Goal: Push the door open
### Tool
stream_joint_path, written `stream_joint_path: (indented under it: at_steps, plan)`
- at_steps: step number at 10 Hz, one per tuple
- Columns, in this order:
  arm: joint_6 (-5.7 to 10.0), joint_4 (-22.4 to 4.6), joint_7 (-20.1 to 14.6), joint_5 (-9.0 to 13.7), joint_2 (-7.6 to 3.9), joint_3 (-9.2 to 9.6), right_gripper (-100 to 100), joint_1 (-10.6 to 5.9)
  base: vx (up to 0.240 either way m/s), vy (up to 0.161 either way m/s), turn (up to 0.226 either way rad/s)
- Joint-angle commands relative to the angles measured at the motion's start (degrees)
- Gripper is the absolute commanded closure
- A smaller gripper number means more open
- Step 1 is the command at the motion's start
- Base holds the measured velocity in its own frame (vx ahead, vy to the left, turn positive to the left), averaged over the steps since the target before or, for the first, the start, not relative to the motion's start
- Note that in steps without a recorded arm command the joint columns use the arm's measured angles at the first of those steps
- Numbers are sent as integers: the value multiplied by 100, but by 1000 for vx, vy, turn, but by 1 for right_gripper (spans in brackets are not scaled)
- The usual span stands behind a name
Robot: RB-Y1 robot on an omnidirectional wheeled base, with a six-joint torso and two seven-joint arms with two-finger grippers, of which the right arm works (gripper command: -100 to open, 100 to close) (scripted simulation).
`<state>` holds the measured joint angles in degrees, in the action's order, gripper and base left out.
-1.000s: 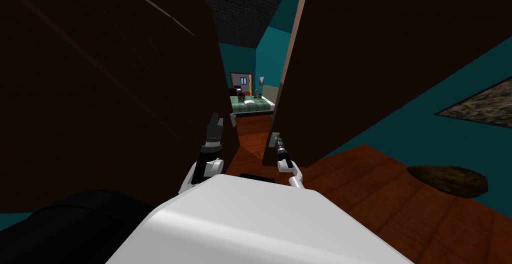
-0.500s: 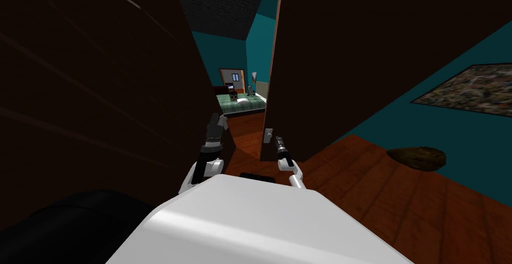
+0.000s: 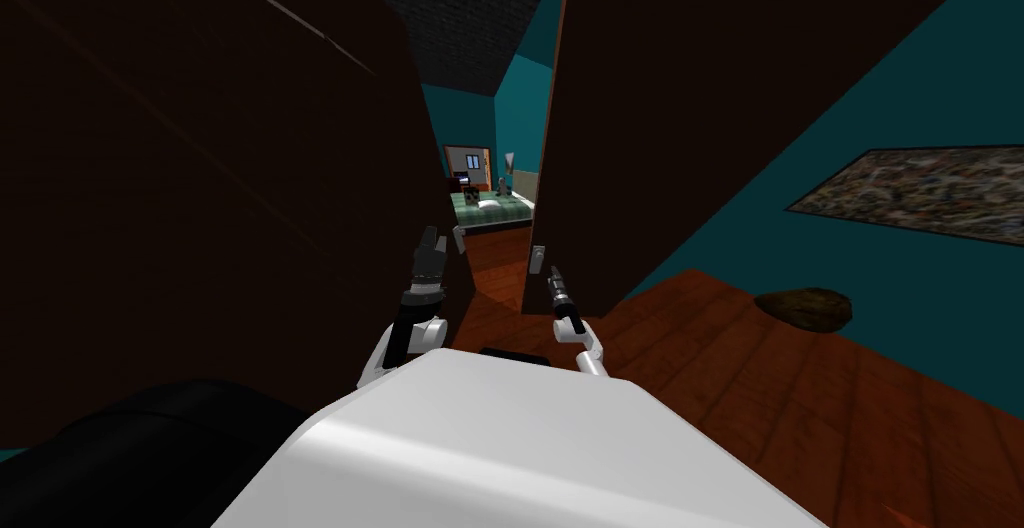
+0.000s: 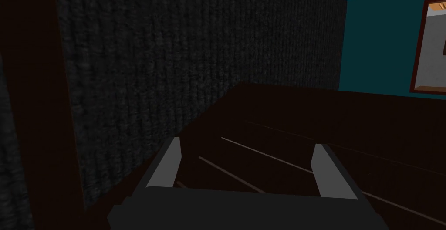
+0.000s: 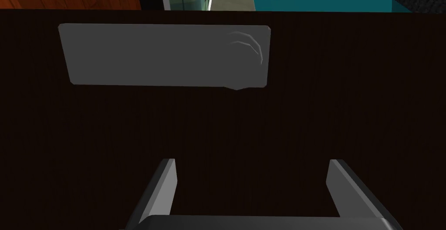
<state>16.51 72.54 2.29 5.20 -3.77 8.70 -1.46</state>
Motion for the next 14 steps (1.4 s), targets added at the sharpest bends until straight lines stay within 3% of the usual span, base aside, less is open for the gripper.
stream_joint_path:
  at_steps: [1,3,6,13,14]
  plan:
    - [-23,33,-14,12,59,39,-100,7,-263,32,-11]
    - [15,-29,-3,5,15,3,-100,-19,-19,25,9]
    - [37,-80,8,3,2,-37,-100,-60,210,40,18]
    - [81,-183,29,-2,78,-122,-100,-146,168,42,16]
    - [81,-183,29,-2,78,-122,100,-146,-13,-1,-4]
